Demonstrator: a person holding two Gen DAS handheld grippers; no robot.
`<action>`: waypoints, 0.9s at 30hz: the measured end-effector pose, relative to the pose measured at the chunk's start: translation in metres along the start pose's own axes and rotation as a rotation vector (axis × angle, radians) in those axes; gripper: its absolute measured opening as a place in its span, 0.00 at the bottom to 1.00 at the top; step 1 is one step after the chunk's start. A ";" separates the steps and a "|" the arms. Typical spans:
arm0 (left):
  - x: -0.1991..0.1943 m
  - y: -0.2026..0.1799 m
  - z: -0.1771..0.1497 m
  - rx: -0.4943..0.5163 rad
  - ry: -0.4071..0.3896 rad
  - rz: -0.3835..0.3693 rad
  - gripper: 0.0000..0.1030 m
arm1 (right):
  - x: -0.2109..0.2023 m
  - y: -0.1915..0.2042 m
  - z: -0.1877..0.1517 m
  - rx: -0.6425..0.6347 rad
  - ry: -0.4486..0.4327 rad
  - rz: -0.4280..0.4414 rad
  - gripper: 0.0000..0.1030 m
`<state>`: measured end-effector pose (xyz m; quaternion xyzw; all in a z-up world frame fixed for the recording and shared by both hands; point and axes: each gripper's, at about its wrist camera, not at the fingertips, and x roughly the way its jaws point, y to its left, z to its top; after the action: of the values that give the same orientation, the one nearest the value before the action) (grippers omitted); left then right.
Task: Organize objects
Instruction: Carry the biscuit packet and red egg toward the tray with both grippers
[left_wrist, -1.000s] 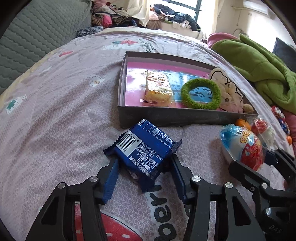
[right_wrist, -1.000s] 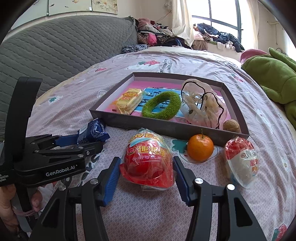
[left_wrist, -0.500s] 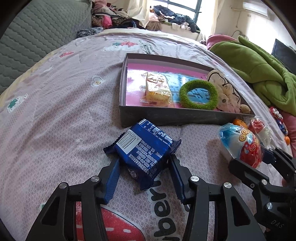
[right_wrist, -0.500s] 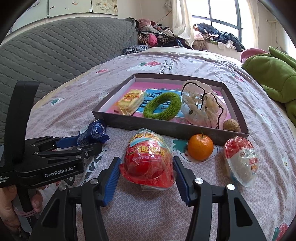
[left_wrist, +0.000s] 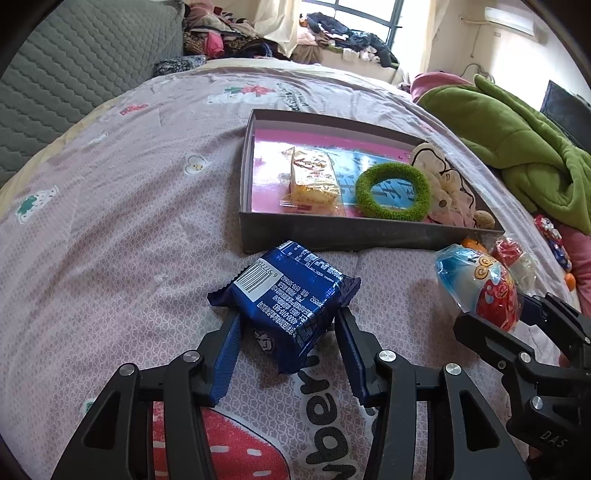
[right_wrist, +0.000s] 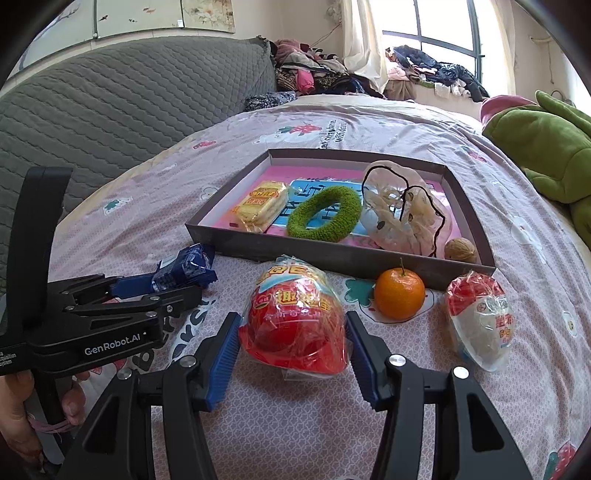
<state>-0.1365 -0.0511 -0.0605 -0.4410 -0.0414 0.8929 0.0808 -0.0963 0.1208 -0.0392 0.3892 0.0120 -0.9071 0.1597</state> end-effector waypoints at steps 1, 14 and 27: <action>-0.002 0.000 0.000 -0.002 -0.004 -0.001 0.50 | 0.000 0.000 0.000 -0.001 0.000 0.002 0.54; -0.019 -0.001 0.006 0.001 -0.049 -0.010 0.50 | -0.012 -0.001 0.005 0.005 -0.031 0.001 0.54; -0.027 -0.020 0.041 0.052 -0.088 0.010 0.08 | -0.028 -0.005 0.019 0.007 -0.075 -0.004 0.54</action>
<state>-0.1507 -0.0368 -0.0112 -0.3994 -0.0194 0.9125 0.0861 -0.0931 0.1307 -0.0059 0.3556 0.0036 -0.9214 0.1569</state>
